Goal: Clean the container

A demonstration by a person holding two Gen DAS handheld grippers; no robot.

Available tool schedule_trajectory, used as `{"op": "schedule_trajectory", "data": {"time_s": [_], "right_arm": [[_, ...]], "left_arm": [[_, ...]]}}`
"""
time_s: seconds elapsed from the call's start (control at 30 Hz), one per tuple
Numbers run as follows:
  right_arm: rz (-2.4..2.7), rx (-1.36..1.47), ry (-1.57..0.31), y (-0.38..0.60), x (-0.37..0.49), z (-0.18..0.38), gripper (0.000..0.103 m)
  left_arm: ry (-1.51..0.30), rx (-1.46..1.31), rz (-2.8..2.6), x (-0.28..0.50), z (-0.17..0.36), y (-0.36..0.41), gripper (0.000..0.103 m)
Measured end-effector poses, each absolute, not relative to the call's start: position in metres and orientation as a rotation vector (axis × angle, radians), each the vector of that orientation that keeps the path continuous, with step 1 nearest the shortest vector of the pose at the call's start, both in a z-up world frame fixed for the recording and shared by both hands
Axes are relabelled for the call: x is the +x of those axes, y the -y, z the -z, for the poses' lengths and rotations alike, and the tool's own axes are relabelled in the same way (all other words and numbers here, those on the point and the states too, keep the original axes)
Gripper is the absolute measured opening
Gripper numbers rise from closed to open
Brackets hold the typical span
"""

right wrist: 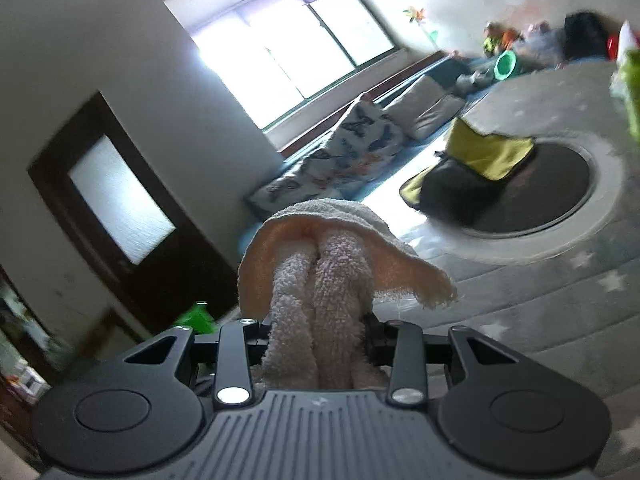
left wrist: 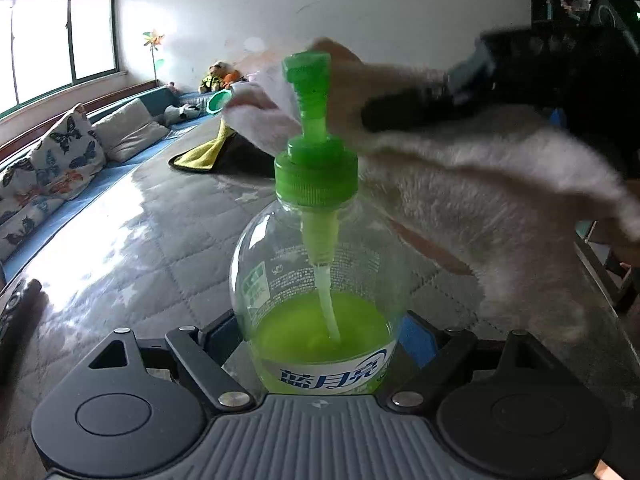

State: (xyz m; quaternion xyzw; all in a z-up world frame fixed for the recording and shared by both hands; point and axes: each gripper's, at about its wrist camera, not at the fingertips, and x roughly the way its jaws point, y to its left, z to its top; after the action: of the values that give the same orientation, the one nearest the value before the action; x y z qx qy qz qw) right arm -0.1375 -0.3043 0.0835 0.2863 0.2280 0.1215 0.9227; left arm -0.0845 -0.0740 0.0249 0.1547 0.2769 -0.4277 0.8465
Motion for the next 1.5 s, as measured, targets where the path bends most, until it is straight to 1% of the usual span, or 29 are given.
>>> {"op": "schedule_trajectory", "data": {"time_s": [0.27,0.43,0.57,0.67,0.8,0.83,0.9,1.0,1.2,1.33,1.5], "right_arm": [[-0.160,0.639,-0.583,0.315,-0.119,-0.034,0.036],[-0.107,0.551,-0.663,0.309,-0.117,-0.013,0.036],[-0.098,0.534,-0.654,0.308,-0.119,-0.021,0.036],[-0.113,0.545,-0.604,0.311,-0.122,-0.038,0.036],[-0.190,0.579,-0.513,0.314,-0.125,-0.068,0.036],[-0.212,0.581,-0.500,0.313,-0.123,-0.073,0.036],[-0.233,0.573,-0.500,0.309,-0.120,-0.077,0.036],[-0.225,0.563,-0.532,0.307,-0.111,-0.068,0.036],[-0.154,0.576,-0.616,0.312,-0.103,-0.036,0.036],[-0.115,0.515,-0.676,0.307,-0.107,-0.017,0.036],[-0.107,0.492,-0.672,0.304,-0.112,-0.018,0.036]], "left_arm": [[-0.557,0.325,0.910,-0.084,-0.021,0.074,0.087],[-0.551,0.347,0.903,-0.087,-0.019,0.078,0.088],[-0.571,0.371,0.911,-0.086,-0.015,0.079,0.088],[-0.580,0.380,0.922,-0.080,-0.013,0.081,0.088],[-0.606,0.393,0.931,-0.071,-0.006,0.086,0.093],[-0.617,0.398,0.937,-0.069,-0.003,0.088,0.094],[-0.625,0.401,0.945,-0.065,0.000,0.090,0.097],[-0.624,0.402,0.953,-0.060,0.002,0.091,0.103],[-0.623,0.369,0.978,-0.055,0.008,0.085,0.103],[-0.623,0.367,0.980,-0.056,0.009,0.084,0.103],[-0.623,0.364,0.981,-0.056,0.009,0.084,0.103]]}}
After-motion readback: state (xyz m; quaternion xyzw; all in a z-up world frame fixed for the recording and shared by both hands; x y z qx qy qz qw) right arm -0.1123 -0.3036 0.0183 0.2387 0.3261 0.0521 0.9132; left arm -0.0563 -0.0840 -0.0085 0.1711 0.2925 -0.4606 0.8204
